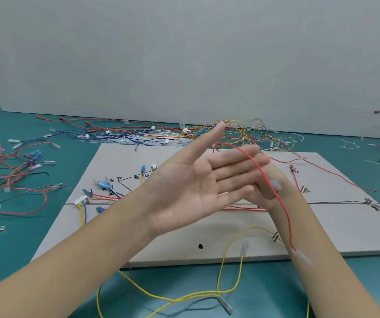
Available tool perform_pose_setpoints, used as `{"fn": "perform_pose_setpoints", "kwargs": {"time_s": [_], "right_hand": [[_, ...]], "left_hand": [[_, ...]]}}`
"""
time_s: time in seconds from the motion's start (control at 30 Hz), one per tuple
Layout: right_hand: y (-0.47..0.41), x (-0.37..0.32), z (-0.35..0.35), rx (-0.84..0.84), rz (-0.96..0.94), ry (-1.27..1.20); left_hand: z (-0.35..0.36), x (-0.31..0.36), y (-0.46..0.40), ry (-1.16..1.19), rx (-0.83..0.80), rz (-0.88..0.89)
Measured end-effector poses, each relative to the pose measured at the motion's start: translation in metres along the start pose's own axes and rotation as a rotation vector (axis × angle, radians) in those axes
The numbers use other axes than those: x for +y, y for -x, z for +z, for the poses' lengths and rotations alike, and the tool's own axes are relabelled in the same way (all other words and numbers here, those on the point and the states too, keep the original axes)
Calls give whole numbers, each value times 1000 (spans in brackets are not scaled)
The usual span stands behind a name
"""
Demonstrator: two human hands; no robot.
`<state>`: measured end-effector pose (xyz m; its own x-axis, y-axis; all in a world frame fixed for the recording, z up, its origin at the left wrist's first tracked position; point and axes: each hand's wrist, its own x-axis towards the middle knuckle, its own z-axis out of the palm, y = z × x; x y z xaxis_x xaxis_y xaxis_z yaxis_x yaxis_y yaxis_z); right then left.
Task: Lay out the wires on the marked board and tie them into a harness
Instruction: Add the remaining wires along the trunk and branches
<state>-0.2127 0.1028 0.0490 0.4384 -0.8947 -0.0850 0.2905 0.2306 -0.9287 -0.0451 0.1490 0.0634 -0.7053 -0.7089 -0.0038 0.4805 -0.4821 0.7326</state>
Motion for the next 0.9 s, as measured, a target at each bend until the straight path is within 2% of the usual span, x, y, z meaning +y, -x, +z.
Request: {"fn": "perform_pose_setpoints", "kwargs": {"time_s": [0.07, 0.13, 0.2, 0.27, 0.33, 0.47, 0.77, 0.9], "right_hand": [[-1, -1, -6, -13, 72, -206], [-5, -2, -12, -37, 94, -227], [-5, -4, -15, -108, 124, -214], [-4, -6, -18, -168, 141, -188], [-2, -7, -20, -200, 158, -198], [-2, -10, -25, -210, 161, -243], [-9, -7, -41, -312, 146, -448], [-10, -7, -48, -295, 115, -547]], "left_hand": [[-8, 2, 3, -137, 7, -7], [-20, -2, 3, -513, 209, 129], [-37, -9, 5, -996, 431, 331], [-55, -17, 8, -1379, 528, 402], [-73, -19, 13, -1563, 545, 398], [-94, 4, 28, -1533, 602, 390], [-120, 29, 47, -1638, 557, -30], [-118, 29, 47, -1646, 516, -12]]}}
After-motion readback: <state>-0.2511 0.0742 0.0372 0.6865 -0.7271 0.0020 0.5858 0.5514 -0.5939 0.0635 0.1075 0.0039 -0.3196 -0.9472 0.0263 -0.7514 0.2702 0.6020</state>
